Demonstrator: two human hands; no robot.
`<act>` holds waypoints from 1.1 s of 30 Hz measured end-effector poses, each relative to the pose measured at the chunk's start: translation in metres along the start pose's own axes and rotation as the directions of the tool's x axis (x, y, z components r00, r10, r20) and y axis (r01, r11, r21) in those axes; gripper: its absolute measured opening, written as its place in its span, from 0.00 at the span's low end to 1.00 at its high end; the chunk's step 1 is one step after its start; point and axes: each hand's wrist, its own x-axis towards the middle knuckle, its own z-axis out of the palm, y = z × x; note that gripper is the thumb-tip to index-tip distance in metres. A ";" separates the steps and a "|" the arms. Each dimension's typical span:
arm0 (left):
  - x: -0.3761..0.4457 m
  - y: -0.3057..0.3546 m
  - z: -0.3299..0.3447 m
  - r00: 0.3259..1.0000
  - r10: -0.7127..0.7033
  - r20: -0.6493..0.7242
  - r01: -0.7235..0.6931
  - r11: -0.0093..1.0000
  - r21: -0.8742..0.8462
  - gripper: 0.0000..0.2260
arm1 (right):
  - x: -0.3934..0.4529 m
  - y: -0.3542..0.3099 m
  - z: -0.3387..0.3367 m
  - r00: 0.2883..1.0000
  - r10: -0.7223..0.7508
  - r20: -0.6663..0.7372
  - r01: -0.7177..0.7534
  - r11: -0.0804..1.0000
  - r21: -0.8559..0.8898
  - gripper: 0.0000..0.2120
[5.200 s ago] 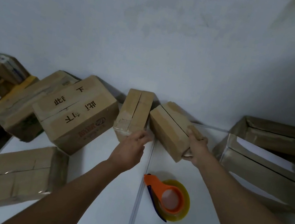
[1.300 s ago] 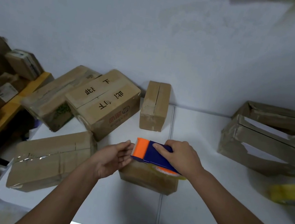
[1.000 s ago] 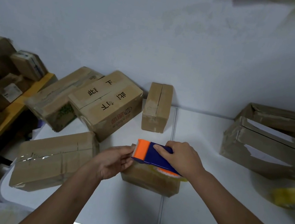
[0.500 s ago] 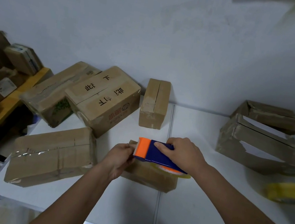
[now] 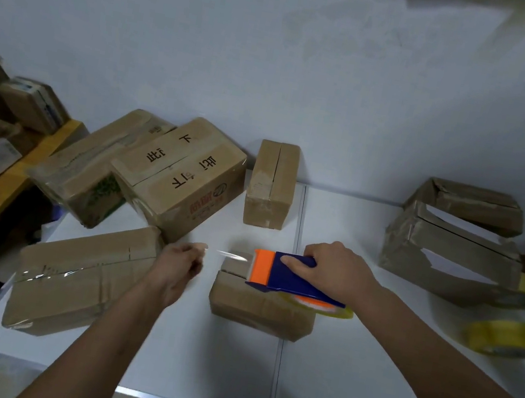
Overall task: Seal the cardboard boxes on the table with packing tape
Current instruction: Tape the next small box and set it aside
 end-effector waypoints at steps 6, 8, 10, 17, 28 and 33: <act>0.008 -0.014 -0.018 0.999 -0.037 -0.011 0.038 0.998 0.059 0.09 | 0.003 -0.006 0.008 1.000 0.009 0.017 -0.008 0.999 -0.034 0.27; 0.008 -0.018 -0.020 0.999 -0.037 -0.013 0.038 0.997 0.071 0.10 | 0.004 -0.009 0.012 0.999 0.042 0.004 -0.042 0.998 -0.048 0.28; 0.010 -0.023 -0.020 1.000 0.007 -0.003 -0.006 0.986 0.166 0.10 | 0.004 -0.011 0.014 0.996 0.082 -0.020 -0.083 0.995 -0.057 0.28; 0.024 -0.042 -0.018 0.993 0.089 -0.076 -0.071 0.974 0.215 0.04 | 0.003 -0.024 0.018 0.990 0.130 -0.050 -0.134 0.986 -0.104 0.23; 0.042 -0.075 -0.006 0.997 0.033 -0.073 -0.013 0.963 0.268 0.06 | 0.007 -0.034 0.024 0.987 0.143 -0.069 -0.153 0.973 -0.171 0.27; 0.040 -0.087 0.008 0.999 -0.013 -0.043 0.027 0.947 0.322 0.09 | 0.007 -0.034 0.026 0.985 0.159 -0.067 -0.167 0.975 -0.148 0.26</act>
